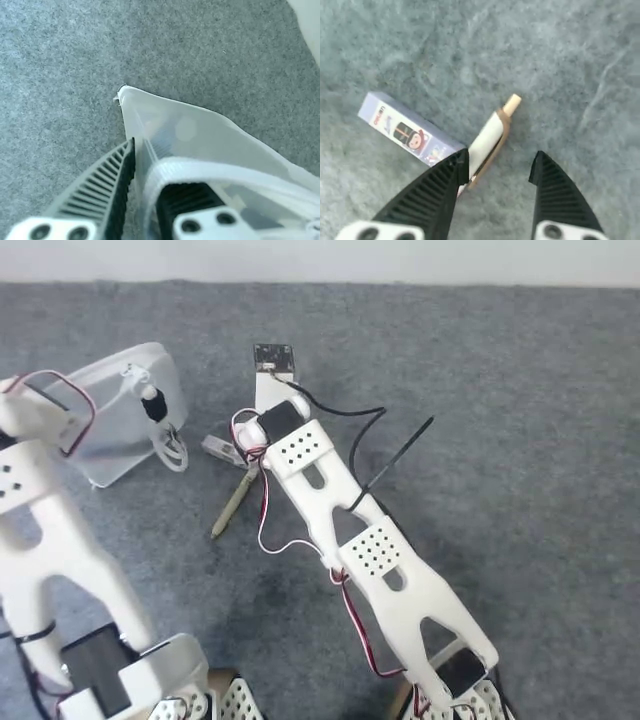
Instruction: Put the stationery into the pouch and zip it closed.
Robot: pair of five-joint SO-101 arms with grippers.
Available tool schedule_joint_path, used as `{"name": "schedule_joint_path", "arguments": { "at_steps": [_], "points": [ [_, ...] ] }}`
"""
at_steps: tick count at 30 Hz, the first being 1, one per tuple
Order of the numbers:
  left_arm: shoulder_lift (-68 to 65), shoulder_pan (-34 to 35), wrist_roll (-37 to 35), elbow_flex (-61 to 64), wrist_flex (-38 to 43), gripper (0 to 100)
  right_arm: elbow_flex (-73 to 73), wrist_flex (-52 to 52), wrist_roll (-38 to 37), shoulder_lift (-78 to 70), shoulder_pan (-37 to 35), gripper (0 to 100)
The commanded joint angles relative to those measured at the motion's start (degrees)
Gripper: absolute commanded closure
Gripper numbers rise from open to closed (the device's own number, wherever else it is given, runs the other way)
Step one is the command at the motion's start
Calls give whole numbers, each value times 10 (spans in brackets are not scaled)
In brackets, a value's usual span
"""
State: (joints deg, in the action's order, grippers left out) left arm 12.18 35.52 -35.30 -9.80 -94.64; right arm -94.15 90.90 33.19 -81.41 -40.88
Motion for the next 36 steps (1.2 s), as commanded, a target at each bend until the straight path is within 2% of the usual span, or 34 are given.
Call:
{"name": "schedule_joint_path", "arguments": {
  "at_steps": [1,7,13,18,24,28,36],
  "points": [
    [38,-4,-6,-13,25,988,-19,-5,4,0,0,792],
    [37,-4,-6,-13,24,988,-18,1,3,-3,-6,792],
    [39,-3,-5,-13,24,988,-18,102,-20,-2,-19,793],
    [40,-2,-5,-13,24,988,-18,121,-22,-2,-17,796],
    [40,-2,-5,-13,24,988,-16,120,-26,-2,-18,929],
    [40,-2,-5,-13,24,988,-4,120,-61,3,-18,993],
    [40,-3,-5,-13,24,988,-22,122,-113,42,0,992]
  ]
}}
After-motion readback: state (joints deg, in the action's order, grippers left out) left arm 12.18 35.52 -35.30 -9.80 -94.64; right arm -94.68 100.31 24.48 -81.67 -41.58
